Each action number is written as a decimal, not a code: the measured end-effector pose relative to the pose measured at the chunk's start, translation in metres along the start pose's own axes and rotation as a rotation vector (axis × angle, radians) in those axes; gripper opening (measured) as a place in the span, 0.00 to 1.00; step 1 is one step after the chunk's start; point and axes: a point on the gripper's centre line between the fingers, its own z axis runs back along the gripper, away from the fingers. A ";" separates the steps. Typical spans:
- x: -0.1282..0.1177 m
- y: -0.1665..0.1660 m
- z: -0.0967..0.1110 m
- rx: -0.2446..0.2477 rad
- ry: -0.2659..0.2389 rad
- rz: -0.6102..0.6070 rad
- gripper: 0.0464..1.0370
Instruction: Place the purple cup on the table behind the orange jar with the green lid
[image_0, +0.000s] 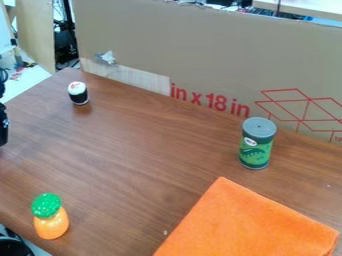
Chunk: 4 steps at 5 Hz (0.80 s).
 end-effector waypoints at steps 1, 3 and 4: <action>0.000 -0.001 -0.007 -0.011 0.015 0.010 0.69; 0.001 0.003 -0.007 0.014 0.012 0.031 0.15; -0.002 -0.016 0.014 0.076 -0.009 -0.031 0.06</action>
